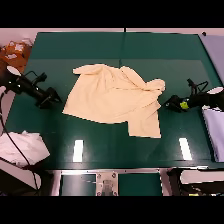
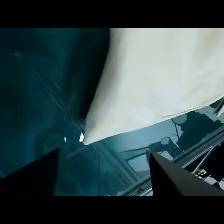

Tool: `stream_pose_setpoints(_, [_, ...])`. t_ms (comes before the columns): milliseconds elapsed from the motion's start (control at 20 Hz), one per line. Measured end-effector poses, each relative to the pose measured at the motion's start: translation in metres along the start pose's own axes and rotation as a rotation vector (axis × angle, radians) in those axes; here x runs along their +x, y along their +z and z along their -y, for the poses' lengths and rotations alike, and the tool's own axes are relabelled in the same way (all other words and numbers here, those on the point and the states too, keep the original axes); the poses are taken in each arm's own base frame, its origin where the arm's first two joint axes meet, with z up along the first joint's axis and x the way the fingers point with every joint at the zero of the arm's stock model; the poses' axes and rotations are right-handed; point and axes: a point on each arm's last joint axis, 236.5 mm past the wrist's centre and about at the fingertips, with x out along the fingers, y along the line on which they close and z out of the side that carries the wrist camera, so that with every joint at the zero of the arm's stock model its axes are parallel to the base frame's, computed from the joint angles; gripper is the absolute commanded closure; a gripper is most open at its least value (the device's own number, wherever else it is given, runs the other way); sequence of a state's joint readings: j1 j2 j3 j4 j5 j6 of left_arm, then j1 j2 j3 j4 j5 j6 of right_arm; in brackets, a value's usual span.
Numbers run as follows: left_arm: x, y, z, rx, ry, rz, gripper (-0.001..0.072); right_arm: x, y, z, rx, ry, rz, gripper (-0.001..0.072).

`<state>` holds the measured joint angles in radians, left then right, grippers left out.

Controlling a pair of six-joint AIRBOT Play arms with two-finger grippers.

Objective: Fold the shirts.

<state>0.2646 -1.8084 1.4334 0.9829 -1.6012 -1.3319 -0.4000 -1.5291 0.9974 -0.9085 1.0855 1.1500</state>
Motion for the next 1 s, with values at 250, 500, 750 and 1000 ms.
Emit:
stream_pose_setpoints(250, [0.033, -0.019, -0.003, -0.050, -0.085, -0.048, 0.0213, 0.025, 0.001, -0.032, -0.045, 0.036, -0.007, 0.0316])
stream_pose_setpoints(500, [0.052, -0.028, -0.003, -0.069, -0.132, -0.061, 0.0465, 0.037, -0.003, -0.050, -0.083, 0.049, -0.026, 0.0423])
stream_pose_setpoints(750, [0.045, -0.009, -0.002, -0.039, -0.127, 0.010, 0.0329, 0.038, -0.007, -0.060, -0.089, 0.074, -0.049, 0.0419])
stream_pose_setpoints(1000, [0.025, 0.004, -0.014, 0.000, -0.023, 0.040, 0.0328, 0.038, -0.008, -0.062, -0.088, 0.082, -0.054, 0.0419])
